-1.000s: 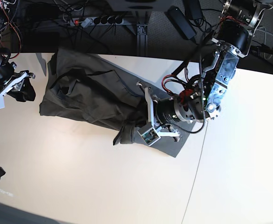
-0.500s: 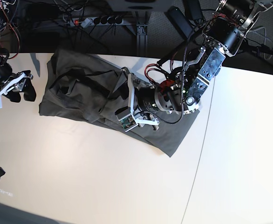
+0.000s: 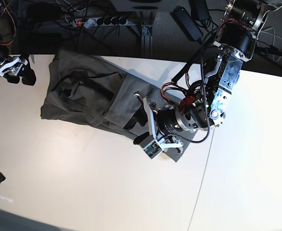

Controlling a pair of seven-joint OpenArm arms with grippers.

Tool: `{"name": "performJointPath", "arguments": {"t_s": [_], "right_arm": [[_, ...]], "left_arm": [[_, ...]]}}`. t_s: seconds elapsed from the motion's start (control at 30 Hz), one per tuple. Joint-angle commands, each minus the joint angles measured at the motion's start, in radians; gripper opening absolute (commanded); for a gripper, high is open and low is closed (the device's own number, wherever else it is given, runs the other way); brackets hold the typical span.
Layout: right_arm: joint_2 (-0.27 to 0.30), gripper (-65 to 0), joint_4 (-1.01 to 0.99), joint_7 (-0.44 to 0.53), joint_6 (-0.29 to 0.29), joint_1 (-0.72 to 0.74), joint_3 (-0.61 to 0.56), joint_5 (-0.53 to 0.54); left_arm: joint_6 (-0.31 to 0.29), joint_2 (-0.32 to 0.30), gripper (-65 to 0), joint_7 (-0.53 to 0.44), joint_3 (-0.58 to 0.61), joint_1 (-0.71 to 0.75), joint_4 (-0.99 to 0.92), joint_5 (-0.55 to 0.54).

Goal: Fold the T-shirt properly
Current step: 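Fold the hem end toward the collar with the left gripper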

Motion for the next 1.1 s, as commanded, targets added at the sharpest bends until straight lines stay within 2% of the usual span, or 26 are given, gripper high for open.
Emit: {"name": "performJointPath", "arguments": {"t_s": [0.0,0.17,0.37,0.5,0.77,1.07], "right_arm": [[0.003,-21.1,0.014,0.018,0.065,0.000,-0.008,0.019],[-0.059,-21.1,0.014,0.044,0.065,0.029,-0.077,-0.027],[-0.131,-21.1,-0.006,0.056,0.064,0.085,-0.089,-0.065],[-0.143,-21.1,-0.086,0.060,0.064,0.119,-0.089,-0.068],[-0.171,-21.1,-0.243,0.067,0.065,0.170,-0.087,-0.056],[-0.229,-21.1,-0.294,0.064,0.065,0.171,-0.090,-0.048]], "left_arm": [[0.011,0.005,-33.1,-0.017,-0.006,-0.019,0.019,-0.012],[0.011,0.005,-33.1,-0.017,-0.006,-0.019,0.019,0.000],[0.011,0.005,-33.1,-0.014,-0.006,-0.019,0.019,0.021],[0.011,-0.002,-33.1,-0.014,-0.006,-0.019,0.019,0.035],[0.011,-0.056,-33.1,-0.018,-0.006,-0.019,0.019,0.035],[0.011,-0.059,-33.1,-0.018,-0.006,-0.019,0.019,0.035]]}}
